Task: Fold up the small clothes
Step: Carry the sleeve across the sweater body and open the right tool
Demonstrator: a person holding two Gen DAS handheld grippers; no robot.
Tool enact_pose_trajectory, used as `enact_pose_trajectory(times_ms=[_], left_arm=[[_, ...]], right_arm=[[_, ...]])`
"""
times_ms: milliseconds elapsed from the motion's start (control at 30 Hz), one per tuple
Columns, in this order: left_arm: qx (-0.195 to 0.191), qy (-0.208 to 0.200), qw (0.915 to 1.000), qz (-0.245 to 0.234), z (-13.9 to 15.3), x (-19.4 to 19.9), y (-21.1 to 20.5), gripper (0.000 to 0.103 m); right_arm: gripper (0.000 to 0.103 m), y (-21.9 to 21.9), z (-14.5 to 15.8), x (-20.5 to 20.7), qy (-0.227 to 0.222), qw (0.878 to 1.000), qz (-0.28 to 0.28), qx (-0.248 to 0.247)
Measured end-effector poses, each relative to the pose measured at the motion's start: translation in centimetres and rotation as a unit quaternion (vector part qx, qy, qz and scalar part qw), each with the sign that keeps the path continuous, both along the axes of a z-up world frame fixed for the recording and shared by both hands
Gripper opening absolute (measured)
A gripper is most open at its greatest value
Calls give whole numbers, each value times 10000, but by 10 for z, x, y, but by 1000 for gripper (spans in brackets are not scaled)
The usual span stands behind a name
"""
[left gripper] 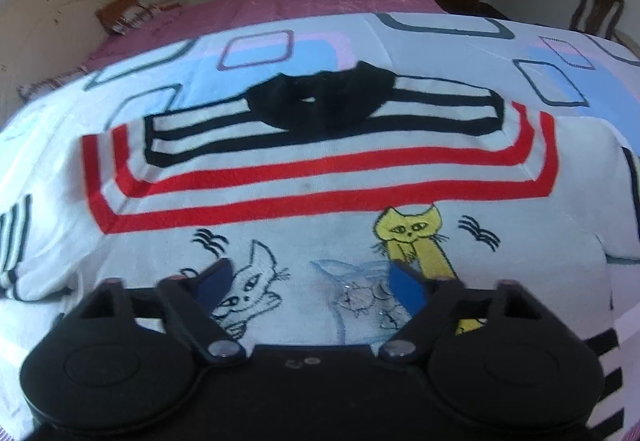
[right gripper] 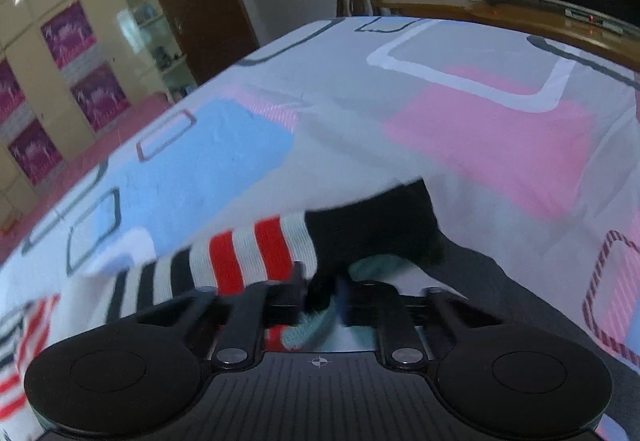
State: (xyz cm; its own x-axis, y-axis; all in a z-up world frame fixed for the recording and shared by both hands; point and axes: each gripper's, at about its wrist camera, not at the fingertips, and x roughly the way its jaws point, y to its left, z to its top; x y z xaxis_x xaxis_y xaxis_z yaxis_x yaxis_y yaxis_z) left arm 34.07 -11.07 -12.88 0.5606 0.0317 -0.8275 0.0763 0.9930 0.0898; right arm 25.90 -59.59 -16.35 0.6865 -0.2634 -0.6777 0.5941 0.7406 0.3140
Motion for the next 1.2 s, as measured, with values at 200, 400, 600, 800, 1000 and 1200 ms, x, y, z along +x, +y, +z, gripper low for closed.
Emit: enact_pose_trajectory(times_ms=[200,400,600,800,1000,1200], left_arm=[[-165,-46,9998,63,5,0,11,73],[-341,-213,9989,235,15,0,40,73],[-438,-373,9973,454,22,-3,82,73],[-522,-361,9964,569,22,-4,116,73],[-1074,-189,9935,330,18,4,117,73],[-2011,362,9789,-49,4,24,90,71]], right_arm=[[8,34,32,4,-386,9964,539,-530],[8,126,79,23,-1059,9754,1793,-728],[8,249,87,49,-1195,9410,3137,-424],[8,348,42,64,-604,9132,4029,69],[43,368,24,63,-212,9052,4239,207],[66,349,47,46,-418,9136,4020,-449]])
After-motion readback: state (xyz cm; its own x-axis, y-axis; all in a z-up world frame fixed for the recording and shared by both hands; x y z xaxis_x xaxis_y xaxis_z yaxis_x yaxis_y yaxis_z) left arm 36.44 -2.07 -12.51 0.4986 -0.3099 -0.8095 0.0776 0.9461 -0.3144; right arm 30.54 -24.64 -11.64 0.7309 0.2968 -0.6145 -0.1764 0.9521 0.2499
